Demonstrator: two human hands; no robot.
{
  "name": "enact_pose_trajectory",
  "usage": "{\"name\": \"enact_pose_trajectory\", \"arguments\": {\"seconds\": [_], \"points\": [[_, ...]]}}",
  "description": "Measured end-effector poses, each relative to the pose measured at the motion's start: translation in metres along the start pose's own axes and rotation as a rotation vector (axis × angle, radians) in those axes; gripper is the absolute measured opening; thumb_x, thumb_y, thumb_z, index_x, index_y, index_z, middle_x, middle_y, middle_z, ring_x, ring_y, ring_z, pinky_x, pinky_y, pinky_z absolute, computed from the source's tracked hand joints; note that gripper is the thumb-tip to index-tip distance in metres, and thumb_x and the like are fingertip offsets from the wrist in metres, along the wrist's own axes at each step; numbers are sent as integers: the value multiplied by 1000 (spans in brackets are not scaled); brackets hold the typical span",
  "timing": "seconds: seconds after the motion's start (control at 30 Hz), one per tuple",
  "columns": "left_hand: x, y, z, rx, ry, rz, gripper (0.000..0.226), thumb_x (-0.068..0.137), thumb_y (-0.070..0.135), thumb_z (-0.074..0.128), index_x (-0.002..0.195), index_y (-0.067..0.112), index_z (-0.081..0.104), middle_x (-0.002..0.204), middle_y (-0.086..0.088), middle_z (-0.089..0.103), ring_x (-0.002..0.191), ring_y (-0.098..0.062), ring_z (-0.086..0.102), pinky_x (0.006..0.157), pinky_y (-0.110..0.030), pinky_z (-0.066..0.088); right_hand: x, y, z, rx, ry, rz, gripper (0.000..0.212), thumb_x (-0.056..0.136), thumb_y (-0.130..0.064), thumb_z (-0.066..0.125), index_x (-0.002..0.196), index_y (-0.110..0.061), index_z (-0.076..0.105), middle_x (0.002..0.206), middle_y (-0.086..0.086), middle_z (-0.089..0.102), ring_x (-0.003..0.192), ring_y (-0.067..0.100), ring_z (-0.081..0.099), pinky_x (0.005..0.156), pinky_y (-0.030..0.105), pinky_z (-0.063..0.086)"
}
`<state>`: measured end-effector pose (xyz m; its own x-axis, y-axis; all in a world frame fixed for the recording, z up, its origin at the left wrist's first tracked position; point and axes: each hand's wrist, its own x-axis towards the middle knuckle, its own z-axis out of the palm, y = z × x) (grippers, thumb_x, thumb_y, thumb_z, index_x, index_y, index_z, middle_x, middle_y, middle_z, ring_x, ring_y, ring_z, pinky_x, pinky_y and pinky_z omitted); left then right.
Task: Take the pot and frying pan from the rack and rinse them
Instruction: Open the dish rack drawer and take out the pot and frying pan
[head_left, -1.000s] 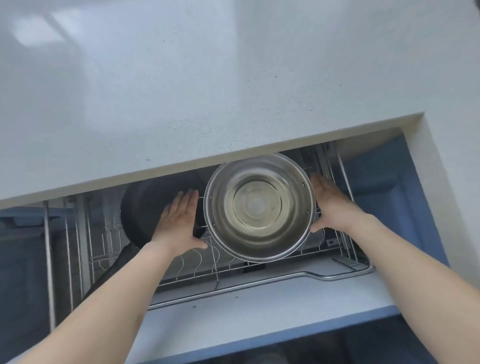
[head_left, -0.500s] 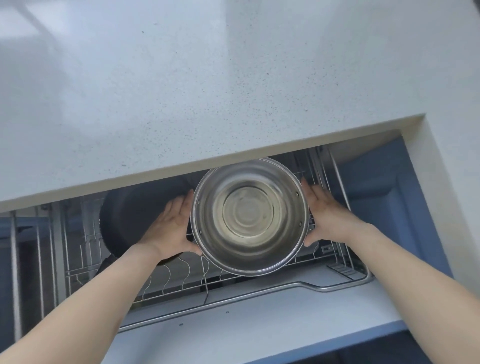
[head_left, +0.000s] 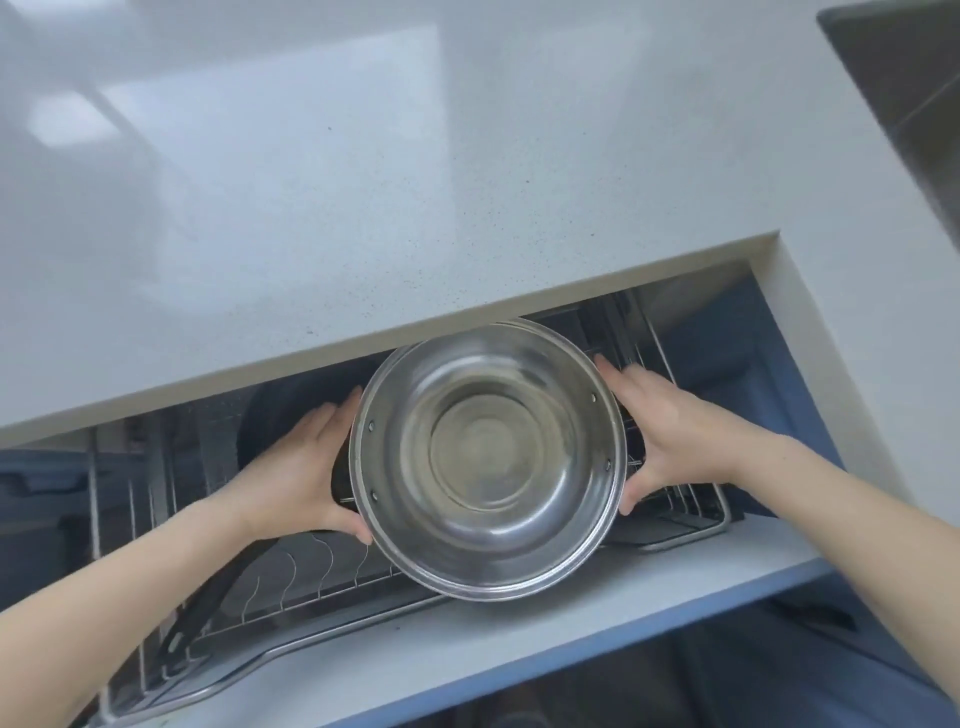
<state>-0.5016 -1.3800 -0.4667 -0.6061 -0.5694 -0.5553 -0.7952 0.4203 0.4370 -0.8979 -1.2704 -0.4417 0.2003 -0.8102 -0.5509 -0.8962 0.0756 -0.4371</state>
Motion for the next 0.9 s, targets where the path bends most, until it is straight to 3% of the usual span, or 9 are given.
{"name": "enact_pose_trajectory", "arguments": {"seconds": [0.1, 0.2, 0.4, 0.53, 0.6, 0.7, 0.83, 0.9], "points": [[-27, 8, -25, -15, -21, 93, 153, 37, 81, 78, 155, 31, -6, 153, 6, 25, 133, -7, 29, 109, -19, 26, -25, -21, -13, 103, -31, -20, 149, 37, -67, 89, 152, -39, -2, 104, -14, 38, 98, 1, 40, 93, 26, 45], [-48, 12, -42, -54, -66, 138, 148, 41, 84, 76, 155, 33, -4, 150, 11, 30, 134, -1, 32, 115, -26, 29, -47, -39, -25, 204, -81, -39, 132, 42, -55, 93, 145, -52, 12, 103, -12, 43, 102, 1, 44, 95, 29, 46], [-93, 35, -62, -148, -124, 159, 137, 49, 77, 80, 151, 45, -6, 134, 26, 35, 131, 6, 33, 111, -23, 33, -89, -59, -49, 282, -167, -28, 127, 46, -54, 93, 139, -67, 8, 117, -11, 44, 115, 5, 46, 105, 34, 42], [-122, 60, -75, -127, -78, 155, 142, 44, 84, 75, 147, 47, -15, 137, 31, 23, 130, 19, 16, 100, 3, 19, -127, -73, -71, 222, -103, -35, 138, 43, -61, 91, 146, -58, 0, 115, -15, 41, 116, 4, 43, 103, 24, 39], [-128, 73, -89, -95, -41, 159, 145, 43, 84, 75, 145, 47, -21, 131, 33, 21, 126, 20, 16, 93, 7, 19, -143, -76, -84, 166, -25, -45, 142, 43, -66, 90, 150, -49, -1, 114, -13, 41, 114, 5, 43, 101, 22, 40], [-122, 90, -117, 11, 45, 184, 147, 39, 88, 71, 141, 46, -26, 139, 29, 16, 125, 21, 10, 101, 0, 17, -155, -76, -104, 105, 106, -27, 146, 42, -70, 88, 152, -45, -4, 123, -8, 43, 120, 9, 43, 104, 26, 39], [-90, 109, -155, 129, 176, 199, 149, 41, 86, 70, 150, 35, -18, 145, 9, 24, 139, -7, 22, 109, -26, 27, -147, -62, -129, -3, 246, -16, 150, 41, -77, 82, 154, -38, -8, 122, -10, 42, 114, 7, 41, 103, 30, 40], [-65, 117, -171, 189, 225, 210, 151, 40, 88, 68, 153, 31, -14, 136, 10, 30, 135, -10, 29, 105, -30, 34, -136, -48, -143, -55, 269, 14, 152, 41, -82, 78, 154, -35, -12, 122, -9, 41, 111, 9, 40, 103, 32, 39]]}}
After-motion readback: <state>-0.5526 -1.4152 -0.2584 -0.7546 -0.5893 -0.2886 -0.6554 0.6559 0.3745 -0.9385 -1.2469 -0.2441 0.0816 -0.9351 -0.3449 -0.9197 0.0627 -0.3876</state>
